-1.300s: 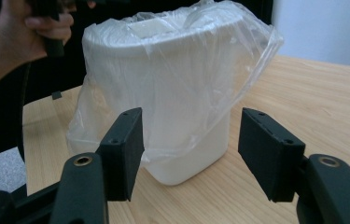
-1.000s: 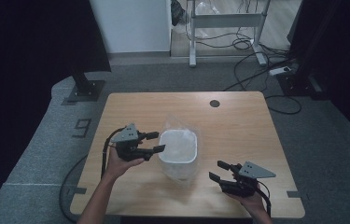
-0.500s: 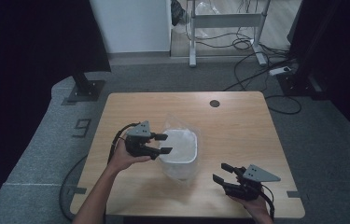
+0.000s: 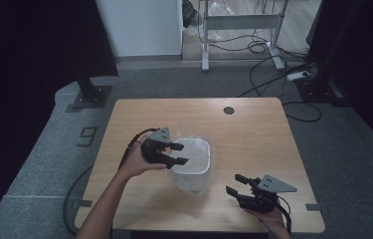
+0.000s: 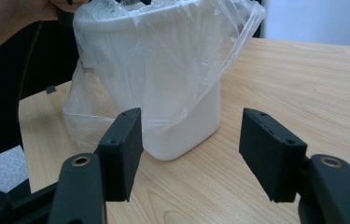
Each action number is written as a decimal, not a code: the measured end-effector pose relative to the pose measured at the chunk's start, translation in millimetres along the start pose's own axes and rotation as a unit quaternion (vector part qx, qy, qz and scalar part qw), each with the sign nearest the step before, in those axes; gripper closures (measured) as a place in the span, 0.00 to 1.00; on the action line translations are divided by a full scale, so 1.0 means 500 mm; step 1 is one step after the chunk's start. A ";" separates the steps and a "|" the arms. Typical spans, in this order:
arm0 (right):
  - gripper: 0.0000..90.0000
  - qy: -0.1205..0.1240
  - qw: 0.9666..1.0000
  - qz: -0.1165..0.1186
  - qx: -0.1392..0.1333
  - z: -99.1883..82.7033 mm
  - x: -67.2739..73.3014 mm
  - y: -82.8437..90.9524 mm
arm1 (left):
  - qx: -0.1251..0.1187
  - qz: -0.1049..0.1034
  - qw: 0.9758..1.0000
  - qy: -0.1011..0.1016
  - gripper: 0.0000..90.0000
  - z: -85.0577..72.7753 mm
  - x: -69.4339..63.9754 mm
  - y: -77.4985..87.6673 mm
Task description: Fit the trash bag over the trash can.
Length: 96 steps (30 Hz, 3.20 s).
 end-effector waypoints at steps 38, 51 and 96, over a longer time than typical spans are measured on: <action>0.43 0.001 1.000 0.001 0.003 -0.002 0.001 -0.001 | 0.107 -0.038 0.993 -0.018 0.45 0.014 0.005 -0.060; 0.43 0.000 1.000 -0.002 0.000 -0.001 -0.001 0.004 | 0.070 -0.029 0.997 -0.007 0.42 0.011 0.003 -0.050; 0.43 -0.008 1.000 -0.017 -0.009 -0.004 -0.014 0.013 | -0.090 0.092 0.991 0.047 0.36 -0.121 -0.105 0.130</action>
Point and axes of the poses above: each handheld gripper's, and its own axes: y roughly backward along the jaws, z roughly out of its top, x roughly to its left, the point moved 4 cm from there along -y, roughly forward along the jaws, and after that the axes turned 9 degrees about -y, right-handed, at the moved point
